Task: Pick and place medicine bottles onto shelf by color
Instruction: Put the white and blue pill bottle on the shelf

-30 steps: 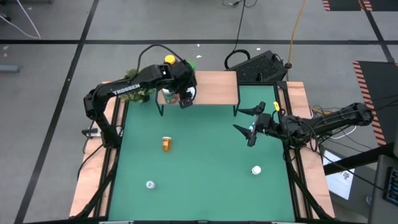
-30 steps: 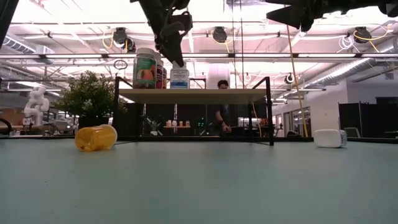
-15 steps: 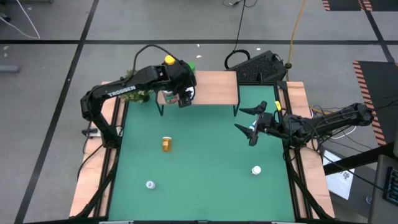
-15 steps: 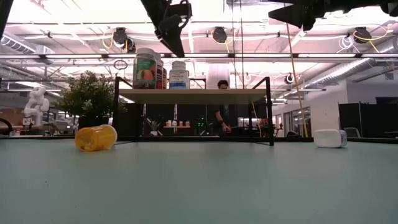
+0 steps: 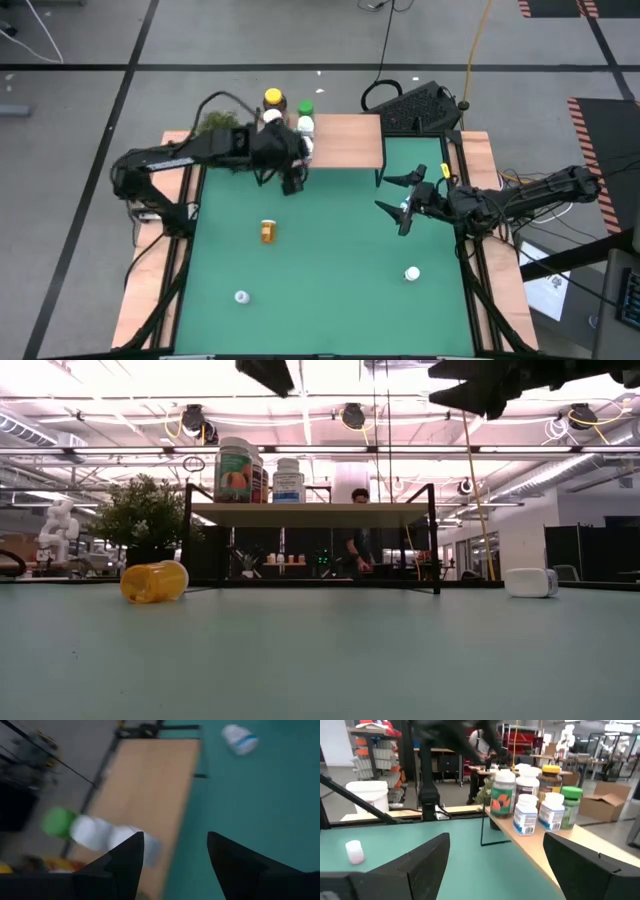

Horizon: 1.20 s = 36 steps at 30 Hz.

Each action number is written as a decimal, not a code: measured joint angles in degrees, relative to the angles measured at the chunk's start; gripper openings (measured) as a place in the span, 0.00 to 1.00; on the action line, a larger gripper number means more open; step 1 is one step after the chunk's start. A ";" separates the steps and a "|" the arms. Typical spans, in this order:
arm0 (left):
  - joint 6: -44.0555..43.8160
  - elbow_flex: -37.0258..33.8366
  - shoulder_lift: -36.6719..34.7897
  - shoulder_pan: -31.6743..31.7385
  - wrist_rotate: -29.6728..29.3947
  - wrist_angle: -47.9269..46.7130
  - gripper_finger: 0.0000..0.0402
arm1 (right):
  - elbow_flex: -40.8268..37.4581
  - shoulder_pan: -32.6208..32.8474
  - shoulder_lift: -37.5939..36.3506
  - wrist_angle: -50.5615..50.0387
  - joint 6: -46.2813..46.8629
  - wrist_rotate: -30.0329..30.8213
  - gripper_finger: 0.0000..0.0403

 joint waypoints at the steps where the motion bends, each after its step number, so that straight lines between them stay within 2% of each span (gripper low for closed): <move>1: -2.58 0.00 -0.30 -1.75 0.00 -1.10 0.55 | 0.00 -0.12 0.52 0.06 0.50 0.10 0.79; 5: -13.34 -1.08 -0.56 -8.87 0.05 -7.59 0.54 | 0.00 -0.42 3.08 0.06 2.82 -0.04 0.79; 9: -19.70 -8.24 0.00 -15.63 0.00 -3.83 0.52 | 0.02 -0.70 4.37 -1.87 5.71 0.16 0.79; 12: -22.03 -16.92 0.12 -19.00 -0.05 9.16 0.50 | 0.86 -2.42 3.18 -10.23 11.33 1.76 0.79; 15: -22.04 -26.15 0.04 -21.29 -0.29 24.51 0.47 | 4.91 -5.89 1.94 -28.74 23.29 0.94 0.79; 19: -20.43 -37.81 0.04 -22.90 -0.24 46.37 0.45 | 7.21 -9.03 2.11 -52.45 38.32 -4.51 0.79; 24: -19.83 -50.30 0.08 -22.66 -0.35 68.62 0.42 | 7.26 -10.54 2.11 -69.81 51.63 -9.55 0.79; 28: -19.75 -57.56 0.06 -21.97 -0.35 81.08 0.42 | 7.26 -11.98 2.07 -76.05 57.32 -9.89 0.79; 31: -18.42 -61.18 0.06 -21.89 -0.40 89.00 0.42 | 7.26 -13.80 2.07 -75.54 60.48 -9.05 0.79; 36: -17.05 -63.67 0.03 -21.94 -0.37 92.18 0.42 | 6.58 -18.04 2.79 -74.02 64.94 -9.13 0.79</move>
